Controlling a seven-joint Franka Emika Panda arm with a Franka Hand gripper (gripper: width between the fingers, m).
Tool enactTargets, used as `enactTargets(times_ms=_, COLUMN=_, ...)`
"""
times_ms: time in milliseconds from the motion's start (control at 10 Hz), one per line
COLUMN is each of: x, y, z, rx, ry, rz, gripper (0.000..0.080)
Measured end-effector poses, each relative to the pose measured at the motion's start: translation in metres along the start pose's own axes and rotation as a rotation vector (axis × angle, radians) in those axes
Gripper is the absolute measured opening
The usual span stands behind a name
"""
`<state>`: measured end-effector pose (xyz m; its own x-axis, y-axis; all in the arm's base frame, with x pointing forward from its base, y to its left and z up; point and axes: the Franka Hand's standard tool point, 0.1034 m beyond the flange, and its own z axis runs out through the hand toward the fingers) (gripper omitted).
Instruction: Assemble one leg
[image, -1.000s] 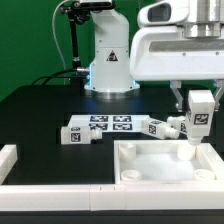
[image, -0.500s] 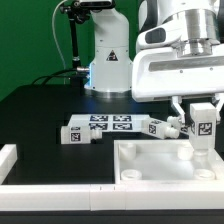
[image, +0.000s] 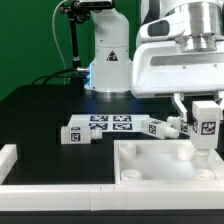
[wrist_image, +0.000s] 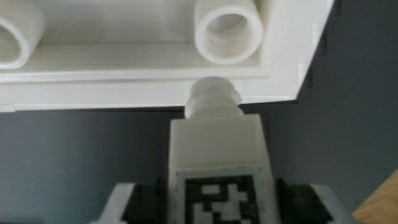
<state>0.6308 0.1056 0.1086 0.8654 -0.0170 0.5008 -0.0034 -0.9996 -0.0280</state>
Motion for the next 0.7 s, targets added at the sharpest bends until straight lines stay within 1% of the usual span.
enactTargets(times_ms=300, x=-0.001, y=0.000, z=0.001, rx=0.000, ry=0.000, rz=-0.008, gripper=0.0284)
enactTargets(times_ms=400, x=-0.004, y=-0.007, z=0.007, rx=0.001, ry=0.010, rz=-0.031, gripper=0.0284)
enactTargets(times_ms=600, x=-0.005, y=-0.005, z=0.012, rx=-0.006, ry=0.002, rz=-0.051, gripper=0.0284)
enactTargets(times_ms=700, x=-0.011, y=-0.007, z=0.015, rx=-0.005, ry=-0.005, rz=-0.055, gripper=0.0284)
